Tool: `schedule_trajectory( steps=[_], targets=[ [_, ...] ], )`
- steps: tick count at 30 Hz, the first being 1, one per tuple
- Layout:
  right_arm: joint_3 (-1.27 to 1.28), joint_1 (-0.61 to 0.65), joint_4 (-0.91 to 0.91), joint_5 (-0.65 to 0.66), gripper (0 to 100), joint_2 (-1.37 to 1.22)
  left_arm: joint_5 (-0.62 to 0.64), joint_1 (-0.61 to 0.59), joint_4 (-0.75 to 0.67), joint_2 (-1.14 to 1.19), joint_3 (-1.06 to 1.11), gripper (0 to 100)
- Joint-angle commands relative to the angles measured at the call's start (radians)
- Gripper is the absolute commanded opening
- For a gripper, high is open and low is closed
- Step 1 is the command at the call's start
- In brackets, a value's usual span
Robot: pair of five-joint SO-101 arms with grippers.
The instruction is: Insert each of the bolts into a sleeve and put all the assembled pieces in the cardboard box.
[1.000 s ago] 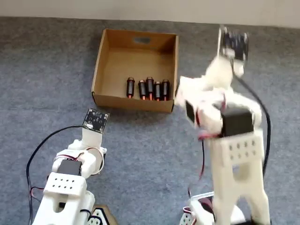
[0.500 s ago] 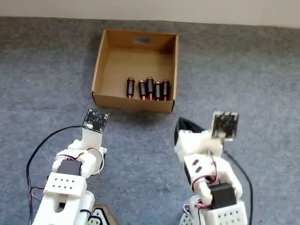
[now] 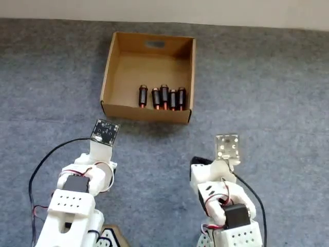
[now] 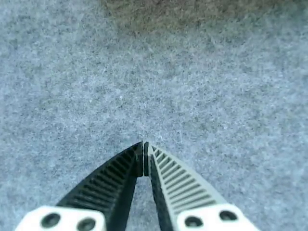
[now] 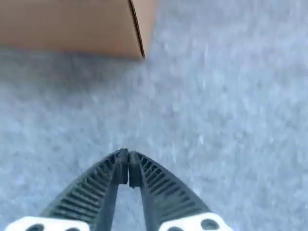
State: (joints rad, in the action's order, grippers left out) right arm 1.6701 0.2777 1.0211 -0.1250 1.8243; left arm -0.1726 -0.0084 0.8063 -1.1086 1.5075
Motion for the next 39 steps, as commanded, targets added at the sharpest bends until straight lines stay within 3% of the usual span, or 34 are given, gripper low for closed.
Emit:
schedule_trajectory(
  steps=[1, 7, 28, 32, 39],
  targets=[
    [0.122, -0.019, 0.047, 0.012, 0.6, -0.001, -0.005, 0.015, -0.014, -0.001, -0.005, 4],
    [0.13, -0.024, 0.225, 0.012, 0.6, -0.002, -0.005, 0.015, -0.014, -0.001, -0.005, 4],
    [0.134, -0.022, 0.223, 0.012, 0.6, 0.013, 0.0, 0.012, -0.006, -0.002, -0.027, 4],
    [0.136, -0.022, 0.223, 0.012, 0.6, 0.013, 0.0, 0.007, 0.107, -0.002, -0.087, 3],
    [0.136, -0.022, 0.223, 0.012, 0.6, 0.013, 0.002, 0.007, 0.126, -0.073, -0.087, 1]
  ],
)
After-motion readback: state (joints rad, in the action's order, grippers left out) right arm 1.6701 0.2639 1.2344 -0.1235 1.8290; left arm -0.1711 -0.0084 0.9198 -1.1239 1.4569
